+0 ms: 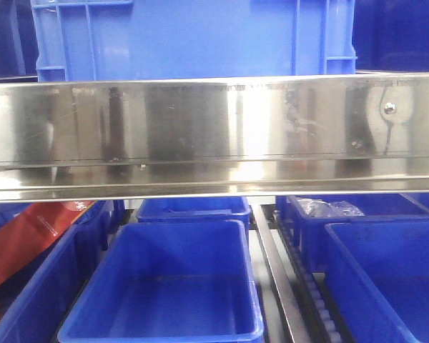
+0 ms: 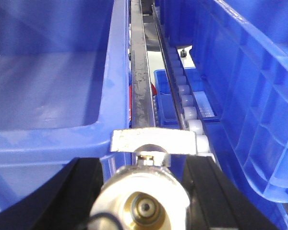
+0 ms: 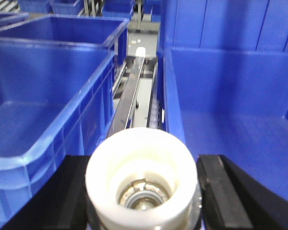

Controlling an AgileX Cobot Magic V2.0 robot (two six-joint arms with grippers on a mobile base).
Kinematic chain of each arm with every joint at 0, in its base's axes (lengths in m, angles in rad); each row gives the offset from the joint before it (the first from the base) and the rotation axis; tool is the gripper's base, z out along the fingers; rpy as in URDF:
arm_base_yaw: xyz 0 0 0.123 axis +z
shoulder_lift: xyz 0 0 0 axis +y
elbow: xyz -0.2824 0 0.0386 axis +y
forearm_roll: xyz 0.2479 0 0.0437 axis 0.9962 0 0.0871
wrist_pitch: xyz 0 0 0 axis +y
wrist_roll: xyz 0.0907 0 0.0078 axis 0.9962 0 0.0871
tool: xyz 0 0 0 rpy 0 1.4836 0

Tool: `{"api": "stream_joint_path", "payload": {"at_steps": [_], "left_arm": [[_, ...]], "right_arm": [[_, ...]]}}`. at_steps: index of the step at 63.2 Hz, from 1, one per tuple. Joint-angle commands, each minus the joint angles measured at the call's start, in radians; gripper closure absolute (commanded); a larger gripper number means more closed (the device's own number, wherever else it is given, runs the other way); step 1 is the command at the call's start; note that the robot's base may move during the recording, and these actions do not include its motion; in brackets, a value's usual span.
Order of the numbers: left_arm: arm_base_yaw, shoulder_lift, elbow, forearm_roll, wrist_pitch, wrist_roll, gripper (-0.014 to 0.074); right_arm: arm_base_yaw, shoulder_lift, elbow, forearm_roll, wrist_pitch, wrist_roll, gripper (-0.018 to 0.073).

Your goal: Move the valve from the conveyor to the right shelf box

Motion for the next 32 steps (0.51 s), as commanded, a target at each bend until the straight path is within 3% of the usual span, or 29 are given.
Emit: {"api": "stream_joint_path", "payload": {"at_steps": [1, 12, 21, 27, 32], "left_arm": [[-0.007, -0.006, -0.007, -0.005, -0.069, -0.009, 0.0708], [-0.007, 0.026, -0.073, -0.005, -0.081, -0.003, 0.0708], [-0.020, 0.120, -0.272, -0.009, -0.009, 0.000, 0.0708], [-0.080, 0.208, -0.440, -0.011, 0.043, 0.000, 0.0708], [-0.167, 0.298, -0.563, -0.011, 0.069, 0.001, 0.0708]], "right_arm": [[0.001, -0.009, -0.016, 0.000, -0.106, 0.001, 0.0711], [0.001, -0.001, -0.045, 0.002, -0.128, 0.001, 0.0711], [0.031, 0.064, -0.156, 0.002, -0.110, 0.001, 0.0711], [0.078, 0.131, -0.242, 0.002, -0.108, 0.001, 0.0711], [0.129, 0.201, -0.333, 0.002, -0.097, -0.010, 0.0711]]}}
